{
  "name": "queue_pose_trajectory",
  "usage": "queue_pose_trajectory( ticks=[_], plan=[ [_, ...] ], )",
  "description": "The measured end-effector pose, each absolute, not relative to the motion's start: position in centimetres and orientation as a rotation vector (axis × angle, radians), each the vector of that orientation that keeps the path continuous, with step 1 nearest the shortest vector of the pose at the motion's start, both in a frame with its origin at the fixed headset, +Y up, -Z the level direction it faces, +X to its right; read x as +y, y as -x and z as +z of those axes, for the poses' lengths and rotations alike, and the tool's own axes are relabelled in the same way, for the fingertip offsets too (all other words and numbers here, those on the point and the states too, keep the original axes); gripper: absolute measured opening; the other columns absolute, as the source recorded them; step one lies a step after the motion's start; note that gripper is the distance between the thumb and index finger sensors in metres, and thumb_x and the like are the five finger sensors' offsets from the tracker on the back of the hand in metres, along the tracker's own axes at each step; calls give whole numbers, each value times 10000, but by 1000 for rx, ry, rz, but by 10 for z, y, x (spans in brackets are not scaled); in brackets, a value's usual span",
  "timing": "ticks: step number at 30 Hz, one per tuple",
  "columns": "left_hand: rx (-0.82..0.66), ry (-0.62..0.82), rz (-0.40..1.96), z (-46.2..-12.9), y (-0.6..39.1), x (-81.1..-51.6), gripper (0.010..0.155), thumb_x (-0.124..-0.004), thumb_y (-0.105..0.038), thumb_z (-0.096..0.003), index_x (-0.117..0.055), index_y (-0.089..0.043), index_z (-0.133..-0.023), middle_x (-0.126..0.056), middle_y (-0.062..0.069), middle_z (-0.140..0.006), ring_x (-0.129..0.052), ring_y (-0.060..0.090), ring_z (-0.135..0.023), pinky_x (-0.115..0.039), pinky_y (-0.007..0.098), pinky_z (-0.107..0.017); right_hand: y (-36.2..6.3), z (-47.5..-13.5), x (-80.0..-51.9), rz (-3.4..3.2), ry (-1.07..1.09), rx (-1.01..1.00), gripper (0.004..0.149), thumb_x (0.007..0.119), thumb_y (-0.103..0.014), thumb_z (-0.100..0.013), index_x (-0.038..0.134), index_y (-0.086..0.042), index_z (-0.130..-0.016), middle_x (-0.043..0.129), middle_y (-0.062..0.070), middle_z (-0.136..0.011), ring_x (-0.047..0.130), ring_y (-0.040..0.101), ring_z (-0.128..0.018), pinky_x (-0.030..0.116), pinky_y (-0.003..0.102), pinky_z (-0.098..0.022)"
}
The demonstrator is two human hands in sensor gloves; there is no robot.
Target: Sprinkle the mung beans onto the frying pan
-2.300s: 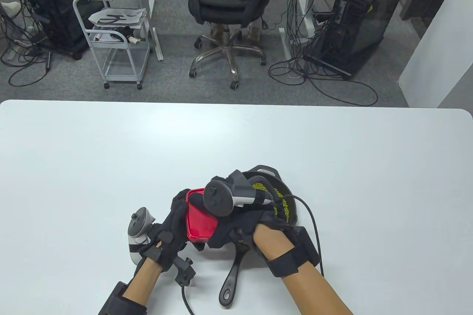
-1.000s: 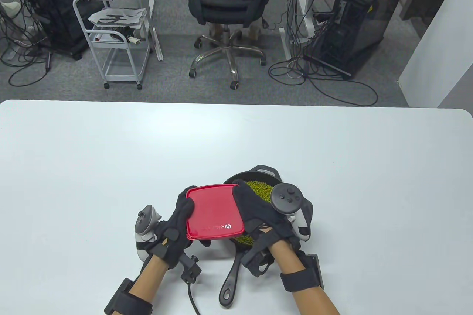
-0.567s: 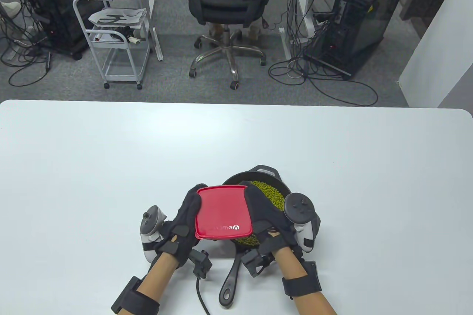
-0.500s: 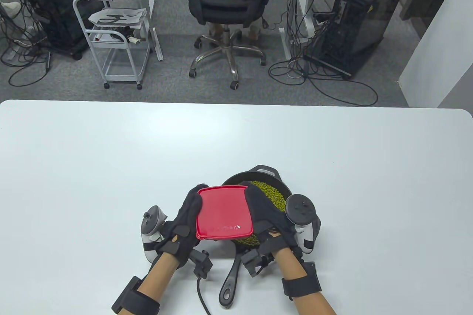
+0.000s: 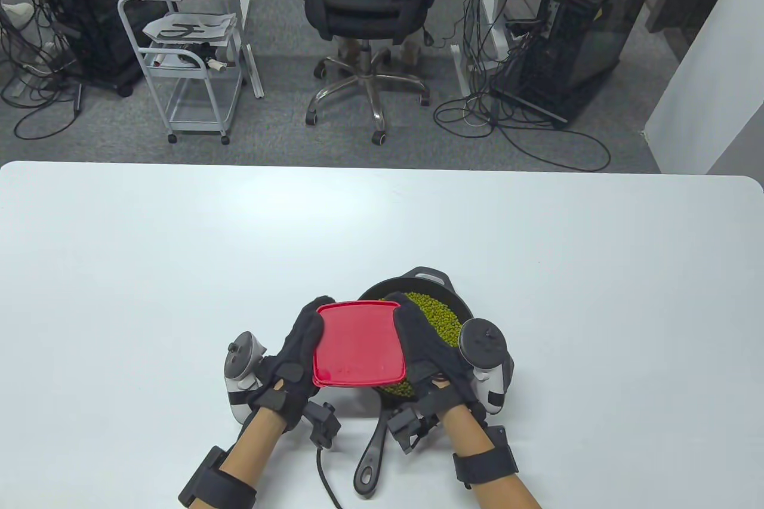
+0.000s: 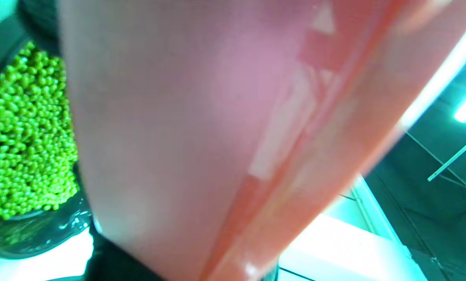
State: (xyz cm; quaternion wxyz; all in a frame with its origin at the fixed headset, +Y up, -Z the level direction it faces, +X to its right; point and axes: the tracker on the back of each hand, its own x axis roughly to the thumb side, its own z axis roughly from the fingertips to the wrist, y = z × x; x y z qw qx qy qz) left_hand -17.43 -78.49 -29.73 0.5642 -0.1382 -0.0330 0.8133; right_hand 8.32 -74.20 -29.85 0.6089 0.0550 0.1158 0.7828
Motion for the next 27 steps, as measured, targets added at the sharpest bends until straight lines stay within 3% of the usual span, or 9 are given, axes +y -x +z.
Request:
queue_pose_trajectory(
  ticks=[3, 8, 12, 19, 25, 27],
  plan=[
    [-49, 299, 1936, -299, 181, -786, 632, -560, -716, -546, -487, -453, -1116, -618, 143, -1080, -911, 364, -686, -856, 463, -411, -78, -293, -740, 1883, -183, 298, 759, 489, -664, -602, 275, -219, -1179, 694, 264, -1047, 824, 530, -709, 824, 451, -445],
    [-20, 293, 1939, -299, 187, -787, 661, -559, -721, -547, -459, -414, -1124, -607, 142, -1086, -902, 367, -690, -851, 464, -417, -73, -291, -744, 1897, -201, 357, 777, 493, -667, -599, 236, -213, -1175, 762, 238, -961, 847, 518, -672, 830, 439, -416],
    [-39, 316, 1928, -299, 185, -786, 721, -552, -734, -543, -404, -343, -1131, -584, 132, -1096, -896, 363, -701, -851, 462, -429, -74, -288, -745, 1910, -156, 273, 753, 520, -658, -613, 280, -215, -1173, 824, 200, -864, 900, 459, -598, 846, 382, -358],
    [-110, 372, 1821, -291, 178, -776, 865, -570, -747, -531, -100, -304, -1105, -454, 162, -1141, -847, 416, -761, -827, 503, -463, -86, -290, -746, 1836, -55, 220, 726, 507, -649, -624, 284, -231, -1174, 804, 200, -864, 893, 457, -601, 841, 379, -362],
    [-250, 569, 1707, -282, 166, -773, 896, -575, -742, -540, -48, -280, -1097, -503, 185, -1108, -870, 409, -726, -838, 493, -445, -101, -295, -748, 1811, 15, 181, 729, 501, -645, -629, 278, -215, -1174, 792, 201, -877, 893, 455, -606, 842, 378, -368],
    [-241, 538, 1701, -283, 163, -772, 914, -605, -729, -533, -57, -253, -1087, -511, 205, -1087, -869, 405, -720, -837, 495, -439, -102, -295, -748, 1798, 21, 185, 738, 504, -643, -627, 288, -192, -1170, 789, 203, -878, 890, 461, -607, 842, 382, -369]
  ],
)
